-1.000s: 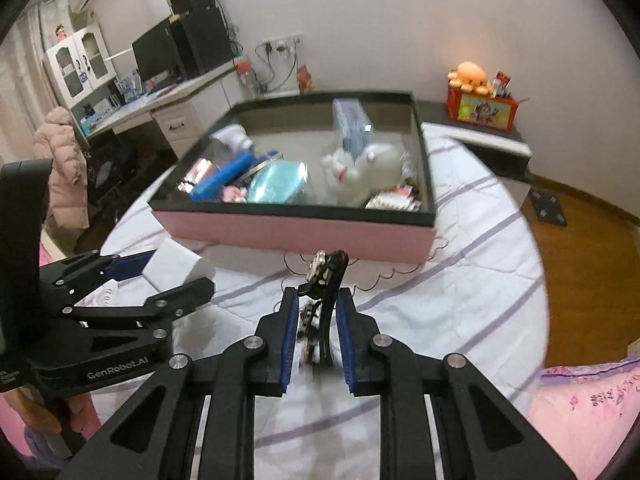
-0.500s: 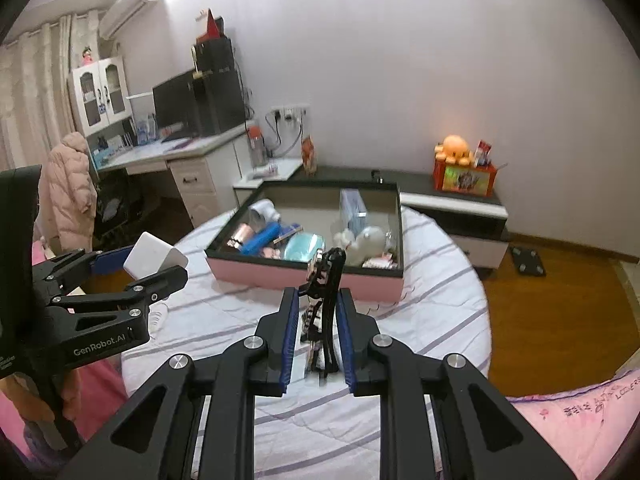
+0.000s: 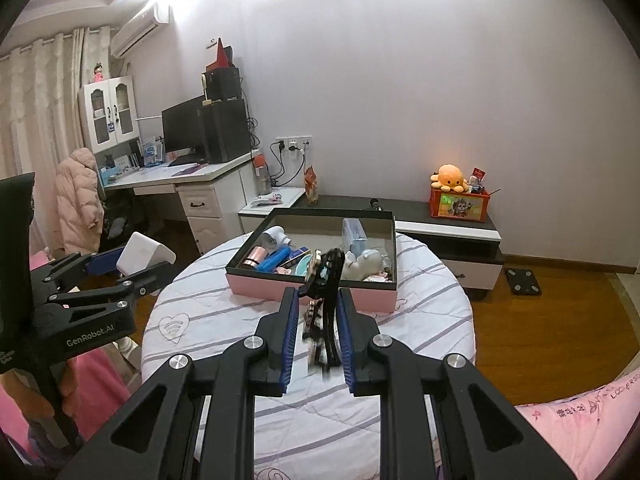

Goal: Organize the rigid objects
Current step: 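Carry the white plug and black hair clip into the box and release both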

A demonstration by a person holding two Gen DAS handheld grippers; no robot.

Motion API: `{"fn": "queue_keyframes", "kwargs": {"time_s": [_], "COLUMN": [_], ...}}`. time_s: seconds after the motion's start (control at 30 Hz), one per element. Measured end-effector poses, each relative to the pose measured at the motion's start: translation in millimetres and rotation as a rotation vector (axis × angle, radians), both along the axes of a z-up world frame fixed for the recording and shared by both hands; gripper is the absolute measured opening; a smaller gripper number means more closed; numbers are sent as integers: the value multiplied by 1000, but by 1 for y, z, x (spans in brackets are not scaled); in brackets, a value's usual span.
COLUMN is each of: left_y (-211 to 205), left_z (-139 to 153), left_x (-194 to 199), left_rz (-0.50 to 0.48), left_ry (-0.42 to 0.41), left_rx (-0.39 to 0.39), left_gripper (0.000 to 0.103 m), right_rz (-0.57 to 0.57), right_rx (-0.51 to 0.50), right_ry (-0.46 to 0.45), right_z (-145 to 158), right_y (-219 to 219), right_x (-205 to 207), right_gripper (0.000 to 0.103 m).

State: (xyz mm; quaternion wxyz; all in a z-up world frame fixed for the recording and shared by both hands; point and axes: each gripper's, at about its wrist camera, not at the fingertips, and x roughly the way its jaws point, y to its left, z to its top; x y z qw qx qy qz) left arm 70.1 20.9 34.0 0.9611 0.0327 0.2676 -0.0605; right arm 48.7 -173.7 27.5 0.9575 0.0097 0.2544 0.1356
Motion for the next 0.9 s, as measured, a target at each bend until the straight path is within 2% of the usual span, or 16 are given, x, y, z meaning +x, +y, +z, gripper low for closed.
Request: {"fn": "queue_keyframes", "kwargs": {"time_s": [0.57, 0.9], "left_y": [-3, -4], "left_z": [-2, 2], "left_x": [4, 38], "left_rz": [2, -17], "left_ry": [2, 12], "left_rx": [4, 5], "left_gripper": [67, 67], "right_rz": [-10, -13], "right_rx": [9, 2], "right_ry": [0, 17], "right_z": [-1, -1], "right_y": [-6, -3], "right_x": [-1, 17], "right_gripper": [20, 20]}}
